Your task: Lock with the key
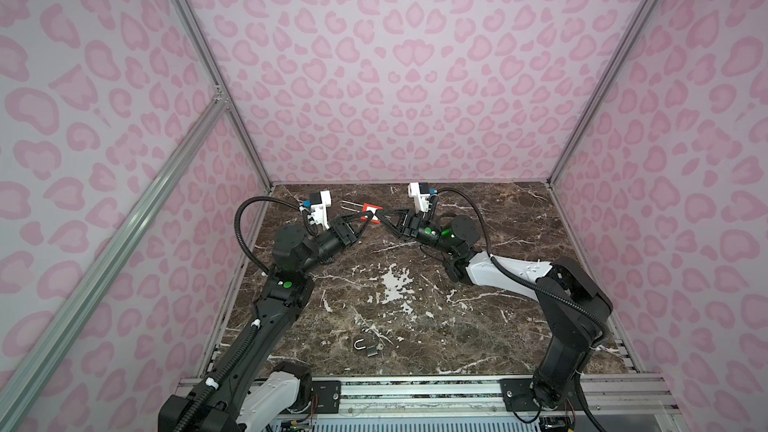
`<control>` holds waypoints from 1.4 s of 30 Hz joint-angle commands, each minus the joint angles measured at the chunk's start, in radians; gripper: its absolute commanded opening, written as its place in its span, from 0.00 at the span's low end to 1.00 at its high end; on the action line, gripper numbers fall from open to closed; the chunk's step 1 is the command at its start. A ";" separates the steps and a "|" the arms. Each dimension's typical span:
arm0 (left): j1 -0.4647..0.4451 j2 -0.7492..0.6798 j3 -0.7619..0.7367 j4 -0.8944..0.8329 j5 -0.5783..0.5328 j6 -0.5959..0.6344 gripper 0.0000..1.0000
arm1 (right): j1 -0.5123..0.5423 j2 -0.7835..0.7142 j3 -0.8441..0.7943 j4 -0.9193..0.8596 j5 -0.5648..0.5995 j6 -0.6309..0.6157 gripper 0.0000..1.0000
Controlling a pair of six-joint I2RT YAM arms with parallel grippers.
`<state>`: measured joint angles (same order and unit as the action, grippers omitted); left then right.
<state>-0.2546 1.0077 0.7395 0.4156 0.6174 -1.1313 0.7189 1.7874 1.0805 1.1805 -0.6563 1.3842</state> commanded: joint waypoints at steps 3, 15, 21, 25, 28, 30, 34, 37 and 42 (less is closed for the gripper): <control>0.006 -0.019 -0.015 -0.019 -0.031 -0.014 0.04 | -0.012 -0.008 -0.005 0.076 0.066 -0.033 0.00; 0.012 -0.115 -0.034 -0.102 -0.208 0.170 0.97 | -0.030 -0.045 -0.032 0.076 0.073 -0.037 0.00; 0.014 -0.159 -0.027 -0.152 -0.231 0.224 0.97 | -0.035 -0.061 -0.032 0.037 0.061 -0.064 0.00; 0.035 -0.161 0.004 -0.185 -0.194 0.263 0.97 | -0.051 -0.079 -0.035 -0.011 0.021 -0.088 0.00; 0.052 -0.144 0.032 -0.184 -0.127 0.297 0.98 | -0.072 -0.127 -0.059 -0.087 -0.006 -0.142 0.00; 0.058 -0.120 0.051 -0.177 -0.072 0.308 0.99 | -0.082 -0.173 -0.068 -0.181 -0.023 -0.213 0.00; 0.060 -0.047 0.111 -0.141 0.073 0.309 0.98 | -0.086 -0.283 -0.063 -0.493 -0.039 -0.456 0.00; 0.057 -0.012 0.151 -0.118 0.179 0.335 0.95 | -0.092 -0.330 -0.047 -0.654 -0.062 -0.558 0.00; 0.057 -0.038 0.174 -0.141 0.179 0.392 0.94 | -0.122 -0.370 -0.019 -0.790 -0.123 -0.629 0.00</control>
<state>-0.1986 0.9836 0.8940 0.2409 0.7448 -0.7845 0.6060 1.4296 1.0481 0.5095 -0.7166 0.8536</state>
